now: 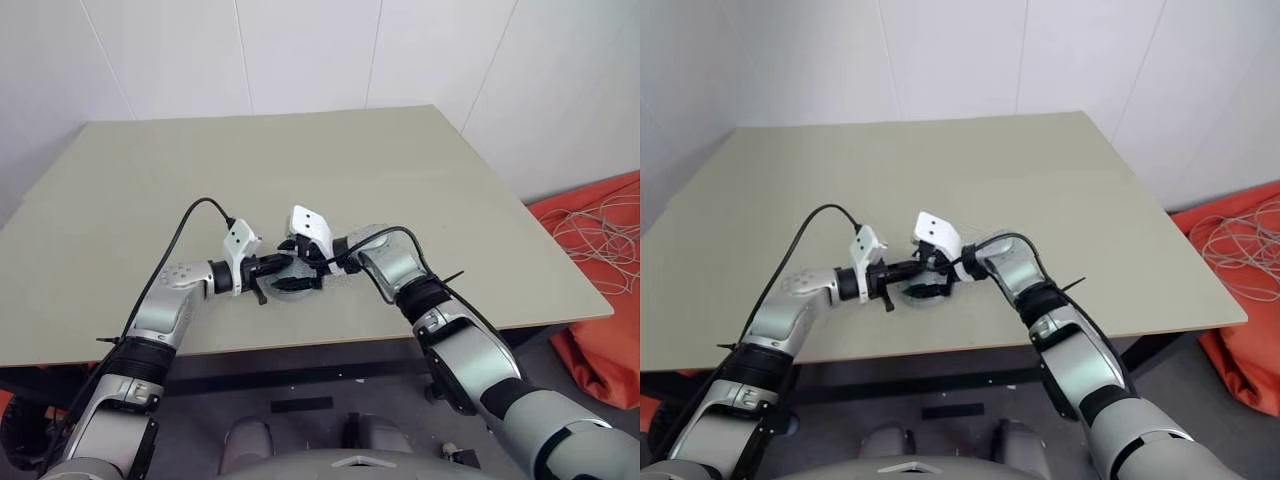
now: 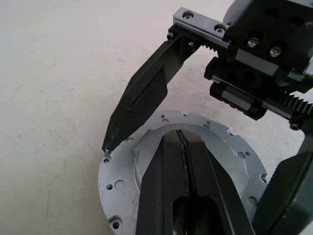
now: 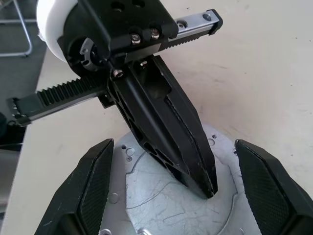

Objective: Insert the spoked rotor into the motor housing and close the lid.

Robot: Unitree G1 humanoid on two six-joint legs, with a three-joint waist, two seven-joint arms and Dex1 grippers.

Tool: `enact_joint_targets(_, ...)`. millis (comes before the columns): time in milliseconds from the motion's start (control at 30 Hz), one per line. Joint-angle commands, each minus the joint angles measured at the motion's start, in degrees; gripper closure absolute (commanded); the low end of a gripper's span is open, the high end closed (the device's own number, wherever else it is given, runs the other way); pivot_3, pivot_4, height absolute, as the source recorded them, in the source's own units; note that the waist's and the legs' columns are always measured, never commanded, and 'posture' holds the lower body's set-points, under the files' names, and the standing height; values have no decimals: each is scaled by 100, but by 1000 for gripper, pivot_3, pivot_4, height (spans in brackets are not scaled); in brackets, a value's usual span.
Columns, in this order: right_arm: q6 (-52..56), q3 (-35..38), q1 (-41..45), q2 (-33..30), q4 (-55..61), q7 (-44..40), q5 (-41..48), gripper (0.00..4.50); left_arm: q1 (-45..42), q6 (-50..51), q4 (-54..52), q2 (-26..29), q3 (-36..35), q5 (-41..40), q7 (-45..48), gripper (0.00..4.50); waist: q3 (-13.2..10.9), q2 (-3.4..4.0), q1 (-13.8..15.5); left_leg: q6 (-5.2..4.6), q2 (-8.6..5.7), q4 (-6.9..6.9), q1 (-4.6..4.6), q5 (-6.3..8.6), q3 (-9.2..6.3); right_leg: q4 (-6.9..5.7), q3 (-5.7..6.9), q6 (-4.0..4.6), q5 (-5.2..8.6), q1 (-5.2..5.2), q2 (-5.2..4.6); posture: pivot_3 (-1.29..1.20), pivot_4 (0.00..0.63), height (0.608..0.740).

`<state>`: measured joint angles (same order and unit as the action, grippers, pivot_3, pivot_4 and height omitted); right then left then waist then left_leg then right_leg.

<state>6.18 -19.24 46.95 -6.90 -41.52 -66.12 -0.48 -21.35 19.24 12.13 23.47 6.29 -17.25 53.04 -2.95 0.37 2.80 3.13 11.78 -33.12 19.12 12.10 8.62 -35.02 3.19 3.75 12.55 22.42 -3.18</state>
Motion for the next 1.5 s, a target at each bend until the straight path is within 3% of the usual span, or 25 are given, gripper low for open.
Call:
enact_joint_targets(33, 223, 197, 123, -134, 527, -291, 304, 14, -33, 47, 87, 16, 68, 110, 12, 4500, -1, 1, 9, 0, 0, 0, 0, 0, 0, 0, 0, 0, 0, 0, 0, 0, 0, 740)
enact_joint_targets(333, 1261, 473, -172, -516, 1654, -403, 863, 14, -67, -60, 168, -26, 117, 138, 66, 4500, -2, 2, 67, -2, 0, 5, 2, 1, 1, 11, 2, -1, 0, 0, 0, 0, 0, 740)
enact_joint_targets(867, 3970, 1849, 328, -586, 1205, 1705, 1457, 14, -67, -267, 217, -12, 219, 242, 296, 4500, -8, 11, 151, 15, -3, 13, 3, -8, 2, 22, 2, -2, 1, 1, 0, 0, 0, 740)
enact_joint_targets(1200, 6187, 1917, 431, -1106, 1423, 1701, 1935, 14, -38, -263, 176, 21, 233, 279, 312, 4500, -14, 22, 177, 18, -2, 16, 5, -10, 4, 23, 2, -3, 1, 2, 0, 0, 0, 740)
enact_joint_targets(1500, 7602, 2194, 500, -1105, 1096, 1957, 2426, 14, -31, -246, 163, 21, 251, 270, 320, 4500, -15, 23, 261, 21, -2, 16, 3, -11, 5, 23, 2, -5, 3, 2, 0, 0, 0, 740)
